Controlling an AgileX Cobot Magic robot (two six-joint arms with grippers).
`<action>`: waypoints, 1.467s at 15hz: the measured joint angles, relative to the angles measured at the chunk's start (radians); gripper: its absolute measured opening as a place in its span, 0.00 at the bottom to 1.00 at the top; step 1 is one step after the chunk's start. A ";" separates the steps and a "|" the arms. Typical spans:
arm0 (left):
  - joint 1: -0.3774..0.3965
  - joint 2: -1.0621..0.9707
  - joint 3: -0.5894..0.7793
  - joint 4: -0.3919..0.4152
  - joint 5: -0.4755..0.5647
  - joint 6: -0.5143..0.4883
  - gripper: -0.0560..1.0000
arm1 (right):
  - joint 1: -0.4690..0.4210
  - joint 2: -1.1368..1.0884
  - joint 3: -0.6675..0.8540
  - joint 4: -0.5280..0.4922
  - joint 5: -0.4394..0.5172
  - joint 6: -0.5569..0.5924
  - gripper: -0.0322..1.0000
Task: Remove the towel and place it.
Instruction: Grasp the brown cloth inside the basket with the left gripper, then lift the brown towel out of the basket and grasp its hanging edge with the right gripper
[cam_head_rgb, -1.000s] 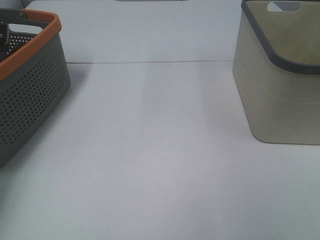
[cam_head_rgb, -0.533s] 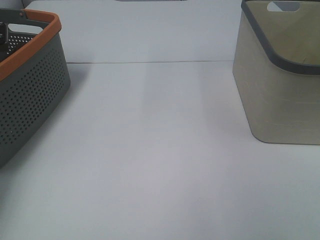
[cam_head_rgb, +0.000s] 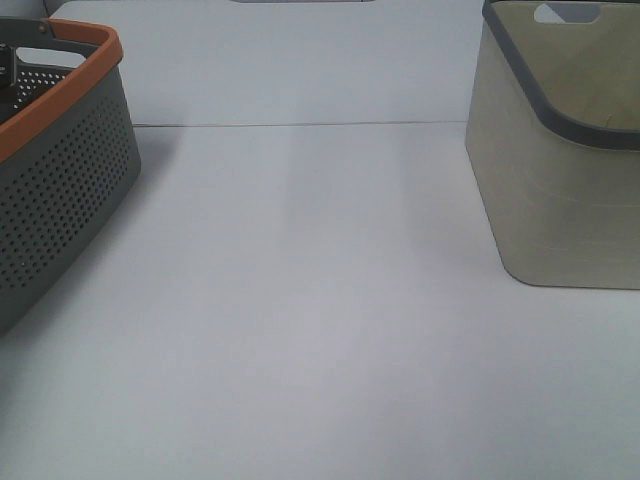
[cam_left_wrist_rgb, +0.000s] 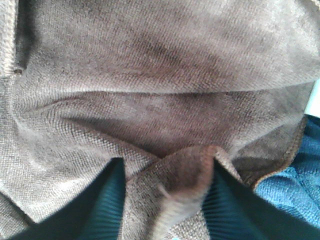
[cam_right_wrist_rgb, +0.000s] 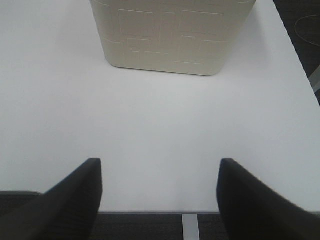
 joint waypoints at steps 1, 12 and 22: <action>0.000 0.000 0.000 0.009 0.000 0.000 0.40 | 0.000 0.000 0.000 0.000 0.000 0.000 0.59; -0.028 -0.045 0.000 -0.033 0.026 -0.122 0.05 | 0.000 0.000 0.000 0.000 0.000 0.000 0.59; -0.031 -0.418 0.000 0.016 0.093 -0.329 0.05 | 0.000 0.000 0.000 0.000 0.000 0.000 0.59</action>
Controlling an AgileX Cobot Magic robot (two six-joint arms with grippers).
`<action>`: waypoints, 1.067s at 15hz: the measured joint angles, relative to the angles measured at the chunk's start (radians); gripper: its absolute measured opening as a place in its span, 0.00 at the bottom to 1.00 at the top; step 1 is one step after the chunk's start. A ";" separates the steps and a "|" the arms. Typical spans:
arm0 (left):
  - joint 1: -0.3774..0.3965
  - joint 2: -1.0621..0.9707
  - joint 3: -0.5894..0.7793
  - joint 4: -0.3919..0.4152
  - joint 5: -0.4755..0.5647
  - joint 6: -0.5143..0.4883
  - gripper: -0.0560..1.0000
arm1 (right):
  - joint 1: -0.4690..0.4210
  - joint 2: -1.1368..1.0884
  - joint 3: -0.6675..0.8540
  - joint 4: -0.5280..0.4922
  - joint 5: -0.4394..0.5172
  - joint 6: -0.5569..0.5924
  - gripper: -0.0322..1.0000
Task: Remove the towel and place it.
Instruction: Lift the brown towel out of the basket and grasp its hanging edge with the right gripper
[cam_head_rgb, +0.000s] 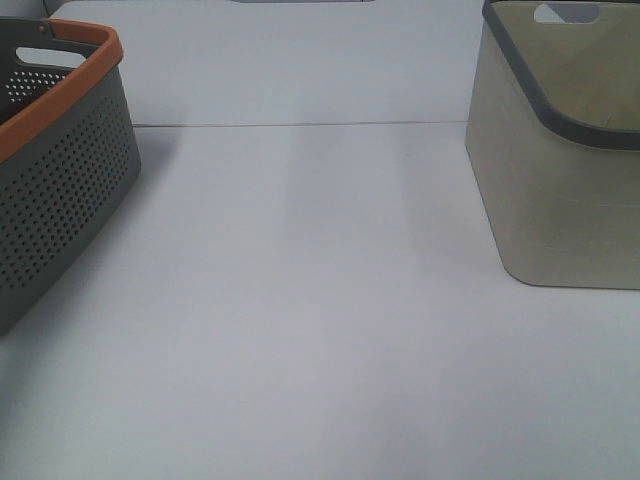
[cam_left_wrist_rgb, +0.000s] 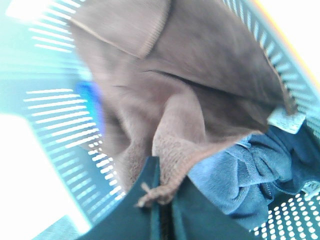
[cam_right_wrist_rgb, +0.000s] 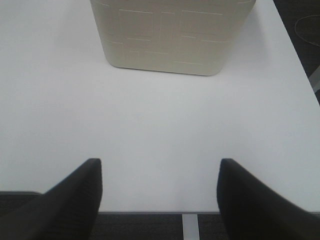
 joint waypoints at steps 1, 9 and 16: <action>0.000 -0.069 0.000 0.007 0.001 -0.005 0.05 | 0.000 0.000 0.000 0.000 0.000 0.000 0.59; 0.000 -0.391 0.000 -0.086 -0.007 -0.025 0.05 | 0.000 0.000 0.000 0.000 0.000 0.000 0.59; 0.000 -0.490 -0.103 -0.342 -0.026 -0.022 0.05 | 0.000 0.000 -0.003 0.000 -0.016 -0.001 0.59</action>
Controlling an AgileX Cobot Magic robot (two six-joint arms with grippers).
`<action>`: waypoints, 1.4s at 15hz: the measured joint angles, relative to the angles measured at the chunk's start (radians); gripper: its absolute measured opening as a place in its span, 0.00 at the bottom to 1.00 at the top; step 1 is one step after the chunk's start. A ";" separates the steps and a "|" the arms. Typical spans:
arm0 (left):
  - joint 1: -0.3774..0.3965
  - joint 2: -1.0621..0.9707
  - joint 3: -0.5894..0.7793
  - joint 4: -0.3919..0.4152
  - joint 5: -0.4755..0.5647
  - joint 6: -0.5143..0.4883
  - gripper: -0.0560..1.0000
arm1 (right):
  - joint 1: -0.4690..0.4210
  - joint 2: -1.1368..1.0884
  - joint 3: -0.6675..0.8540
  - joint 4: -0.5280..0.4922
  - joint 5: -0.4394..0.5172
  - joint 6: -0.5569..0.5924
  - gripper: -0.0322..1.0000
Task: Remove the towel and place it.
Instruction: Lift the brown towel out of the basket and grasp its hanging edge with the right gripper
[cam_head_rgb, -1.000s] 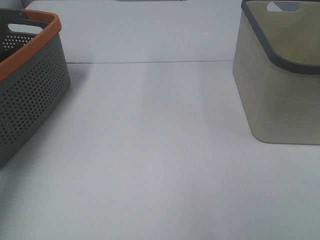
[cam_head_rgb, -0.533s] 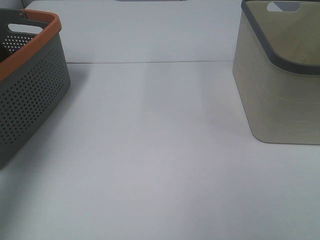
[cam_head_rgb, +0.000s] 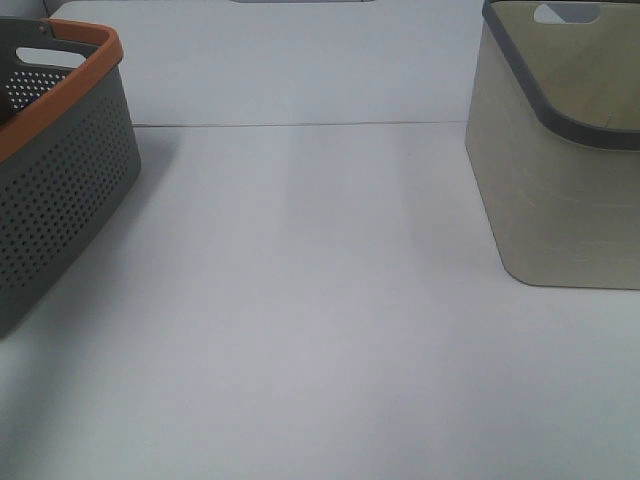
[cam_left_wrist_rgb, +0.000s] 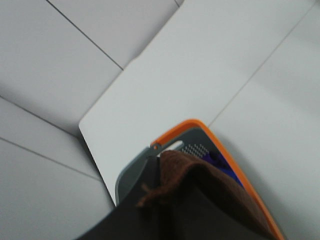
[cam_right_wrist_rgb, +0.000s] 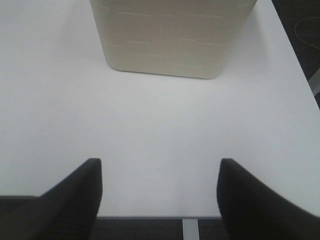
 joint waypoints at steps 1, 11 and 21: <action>0.000 0.005 -0.047 -0.048 0.001 0.006 0.05 | 0.000 0.000 -0.010 0.001 -0.030 -0.001 0.59; -0.289 0.166 -0.197 -0.247 0.006 0.079 0.05 | 0.000 0.260 -0.031 0.472 -0.253 -0.411 0.59; -0.739 0.467 -0.197 0.114 -0.190 -0.082 0.05 | 0.000 0.663 -0.031 1.223 -0.328 -1.175 0.59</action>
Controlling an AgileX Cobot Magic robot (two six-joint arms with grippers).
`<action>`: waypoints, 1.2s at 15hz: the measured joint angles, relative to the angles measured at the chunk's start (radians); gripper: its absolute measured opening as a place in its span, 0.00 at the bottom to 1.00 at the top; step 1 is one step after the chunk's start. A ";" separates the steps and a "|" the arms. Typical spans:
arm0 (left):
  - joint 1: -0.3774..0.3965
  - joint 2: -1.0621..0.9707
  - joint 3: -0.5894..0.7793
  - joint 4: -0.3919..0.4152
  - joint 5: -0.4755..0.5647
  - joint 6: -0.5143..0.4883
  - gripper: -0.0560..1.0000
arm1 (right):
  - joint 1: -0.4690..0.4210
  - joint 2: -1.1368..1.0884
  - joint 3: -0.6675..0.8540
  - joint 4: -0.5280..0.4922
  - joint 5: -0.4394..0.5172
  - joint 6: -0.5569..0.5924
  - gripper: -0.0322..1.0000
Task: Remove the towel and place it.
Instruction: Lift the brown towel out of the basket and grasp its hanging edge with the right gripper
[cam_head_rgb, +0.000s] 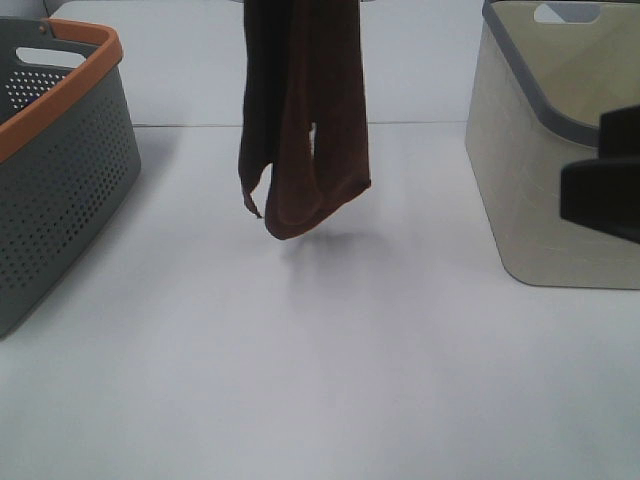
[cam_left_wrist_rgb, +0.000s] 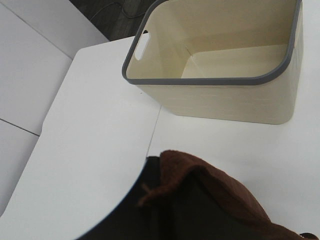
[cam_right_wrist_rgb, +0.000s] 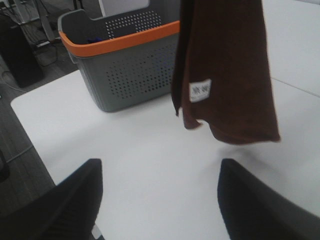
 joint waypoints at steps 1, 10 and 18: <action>-0.008 0.009 0.000 0.000 -0.008 -0.001 0.05 | 0.000 0.065 0.000 0.068 0.005 -0.068 0.59; -0.034 0.032 0.000 0.000 -0.028 -0.005 0.05 | 0.001 0.546 0.000 0.432 0.107 -0.516 0.59; -0.034 0.032 0.000 0.000 -0.035 -0.005 0.05 | 0.310 0.724 -0.019 0.546 -0.334 -0.747 0.59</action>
